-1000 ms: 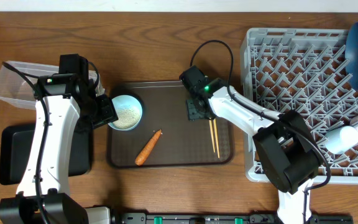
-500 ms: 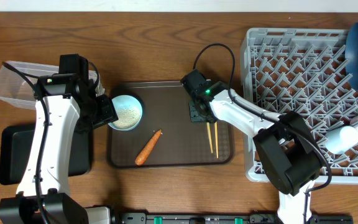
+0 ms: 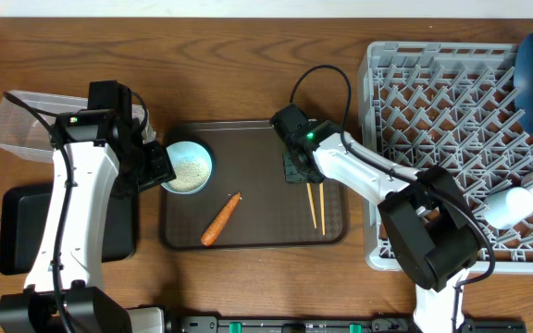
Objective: Sort waste into correct bins and load items into the dishwasher rack
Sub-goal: 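Carry the chopstick right and release it into the dish rack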
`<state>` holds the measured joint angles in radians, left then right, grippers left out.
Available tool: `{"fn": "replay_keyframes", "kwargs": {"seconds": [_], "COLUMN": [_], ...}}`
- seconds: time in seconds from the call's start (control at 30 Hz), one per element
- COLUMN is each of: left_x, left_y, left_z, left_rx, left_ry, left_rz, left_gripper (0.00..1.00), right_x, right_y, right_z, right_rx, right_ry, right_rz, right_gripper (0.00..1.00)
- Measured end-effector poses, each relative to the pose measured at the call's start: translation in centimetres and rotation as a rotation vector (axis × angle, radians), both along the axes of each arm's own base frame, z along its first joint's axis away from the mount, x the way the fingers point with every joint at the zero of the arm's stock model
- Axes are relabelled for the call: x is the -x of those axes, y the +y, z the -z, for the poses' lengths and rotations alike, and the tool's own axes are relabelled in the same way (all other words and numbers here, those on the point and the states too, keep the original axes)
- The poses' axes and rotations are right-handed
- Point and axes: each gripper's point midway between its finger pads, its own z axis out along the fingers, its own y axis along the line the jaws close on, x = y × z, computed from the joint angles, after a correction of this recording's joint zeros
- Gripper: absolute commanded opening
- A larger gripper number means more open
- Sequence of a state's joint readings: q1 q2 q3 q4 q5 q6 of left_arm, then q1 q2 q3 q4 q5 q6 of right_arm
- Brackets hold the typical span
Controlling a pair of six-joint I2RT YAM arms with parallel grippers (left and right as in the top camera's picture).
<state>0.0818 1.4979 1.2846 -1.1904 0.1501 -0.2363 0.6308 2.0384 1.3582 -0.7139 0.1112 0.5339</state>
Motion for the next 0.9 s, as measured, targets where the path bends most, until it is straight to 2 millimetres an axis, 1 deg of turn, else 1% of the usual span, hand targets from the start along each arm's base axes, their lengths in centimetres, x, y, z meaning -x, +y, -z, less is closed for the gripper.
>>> {"fn": "replay_keyframes", "kwargs": {"seconds": [0.1,0.2,0.23,0.3,0.37,0.43,0.53,0.57,0.63,0.7,0.77,0.9], "left_x": [0.1,0.2,0.2,0.2,0.2,0.2,0.2,0.2,0.1,0.2,0.2,0.2], "left_y": [0.0,0.0,0.0,0.0,0.0,0.0,0.0,0.0,0.0,0.0,0.0,0.0], "left_z": [0.0,0.0,0.0,0.0,0.0,0.0,0.0,0.0,0.0,0.0,0.0,0.0], "left_rx": [0.000,0.001,0.001,0.001,0.001,0.000,0.001,0.001,0.000,0.001,0.001,0.001], "left_ry": [0.003,0.006,0.006,0.006,0.006,0.006,0.006,0.006,0.006,0.006,0.006,0.006], "left_rz": [0.000,0.000,0.000,0.000,0.000,0.000,0.000,0.000,0.000,0.000,0.000,0.000], "left_gripper": [0.63,0.63,0.63,0.63,0.63,0.63,0.63,0.63,0.63,0.63,0.63,0.63], "right_x": [0.1,0.8,1.0,1.0,0.4,0.0,0.1,0.3,0.9,1.6,1.8,1.9], "right_y": [0.0,-0.6,-0.8,-1.1,-1.7,-2.9,-5.8,-6.8,-9.4,-11.8,-13.6,-16.2], "right_z": [-0.2,-0.5,-0.9,-2.3,-5.1,-8.9,-14.1,-15.4,-17.1,-17.3,-16.8,-15.2], "right_rx": [-0.001,0.005,0.007,-0.013,-0.049,-0.083,-0.109,-0.108,-0.080,-0.032,0.008,0.052], "right_ry": [0.001,0.023,0.028,0.016,-0.029,-0.093,-0.176,-0.196,-0.210,-0.189,-0.160,-0.122], "right_rz": [0.000,0.002,0.003,0.011,0.021,0.031,0.055,0.063,0.092,0.124,0.152,0.191], "right_gripper": [0.01,0.01,0.01,0.01,0.01,0.01,0.01,0.01,0.01,0.01,0.01,0.02]}}
